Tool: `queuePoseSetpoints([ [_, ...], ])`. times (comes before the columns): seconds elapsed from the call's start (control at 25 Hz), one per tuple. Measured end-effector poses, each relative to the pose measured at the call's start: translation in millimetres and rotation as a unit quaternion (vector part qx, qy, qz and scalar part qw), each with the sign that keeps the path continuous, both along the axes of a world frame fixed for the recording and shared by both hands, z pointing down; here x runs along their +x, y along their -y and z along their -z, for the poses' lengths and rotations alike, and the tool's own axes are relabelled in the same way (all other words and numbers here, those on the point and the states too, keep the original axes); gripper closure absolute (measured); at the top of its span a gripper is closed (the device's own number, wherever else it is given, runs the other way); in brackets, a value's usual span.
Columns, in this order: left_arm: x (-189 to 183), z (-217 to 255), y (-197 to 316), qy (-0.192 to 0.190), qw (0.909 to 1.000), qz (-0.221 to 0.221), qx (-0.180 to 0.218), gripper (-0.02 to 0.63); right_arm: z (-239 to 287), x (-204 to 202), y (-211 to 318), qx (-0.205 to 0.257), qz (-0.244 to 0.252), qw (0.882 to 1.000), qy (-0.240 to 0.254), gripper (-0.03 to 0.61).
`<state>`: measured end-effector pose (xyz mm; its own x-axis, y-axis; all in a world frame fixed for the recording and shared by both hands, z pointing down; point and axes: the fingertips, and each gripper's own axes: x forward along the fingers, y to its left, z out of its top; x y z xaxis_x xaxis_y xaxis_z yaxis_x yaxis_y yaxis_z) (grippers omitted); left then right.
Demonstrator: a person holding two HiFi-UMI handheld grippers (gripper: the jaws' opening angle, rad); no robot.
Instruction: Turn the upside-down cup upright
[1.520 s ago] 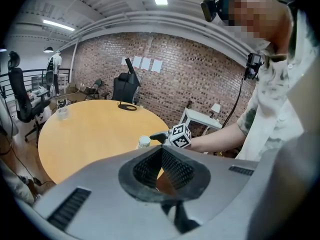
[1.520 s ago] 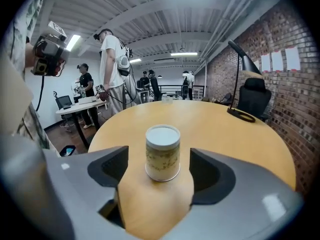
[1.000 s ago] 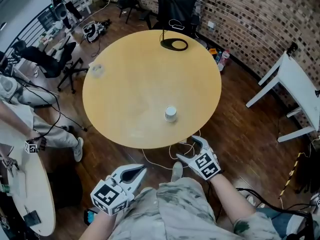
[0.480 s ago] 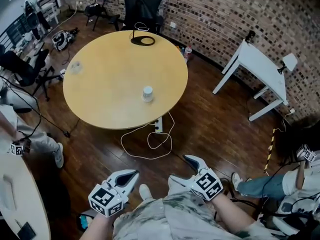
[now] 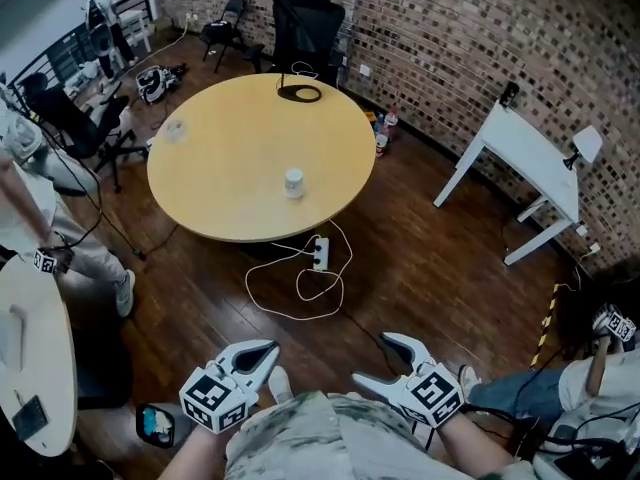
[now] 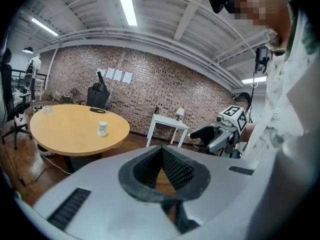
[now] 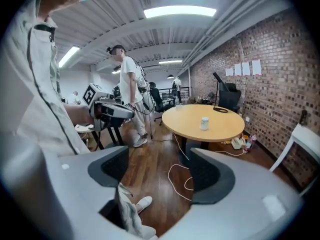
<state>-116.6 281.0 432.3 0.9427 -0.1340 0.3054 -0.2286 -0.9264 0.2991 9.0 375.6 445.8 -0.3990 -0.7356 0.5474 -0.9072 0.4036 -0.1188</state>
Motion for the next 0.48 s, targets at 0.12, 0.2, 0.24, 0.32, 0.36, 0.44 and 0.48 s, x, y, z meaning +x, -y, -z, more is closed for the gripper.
queuePoseSetpoints([
  [0.12, 22, 8, -45, -0.007, 0.9998, 0.018, -0.006, 0.607, 12, 13, -39, 0.01, 0.019, 1.0, 0.004, 0.207],
  [0.2, 35, 8, -77, -0.004, 0.9996, 0.028, -0.01, 0.607, 14, 18, -66, 0.016, 0.033, 0.999, 0.01, 0.207],
  [0.24, 41, 7, -93, -0.003, 0.9994, 0.032, -0.011, 0.607, 13, 21, -79, 0.018, 0.04, 0.999, 0.014, 0.209],
  [0.32, 55, 8, -126, -0.002, 0.9993, 0.034, -0.012, 0.607, 13, 26, -104, 0.022, 0.055, 0.998, 0.02, 0.209],
  [0.36, 60, 10, -144, 0.0, 0.9994, 0.033, -0.011, 0.607, 13, 27, -117, 0.023, 0.062, 0.998, 0.023, 0.209],
  [0.44, 62, 15, -177, 0.008, 0.9994, 0.033, -0.009, 0.607, 16, 25, -141, 0.026, 0.073, 0.997, 0.03, 0.209],
  [0.48, 61, 19, -190, 0.01, 0.9993, 0.036, -0.009, 0.607, 18, 23, -150, 0.027, 0.079, 0.996, 0.034, 0.21],
])
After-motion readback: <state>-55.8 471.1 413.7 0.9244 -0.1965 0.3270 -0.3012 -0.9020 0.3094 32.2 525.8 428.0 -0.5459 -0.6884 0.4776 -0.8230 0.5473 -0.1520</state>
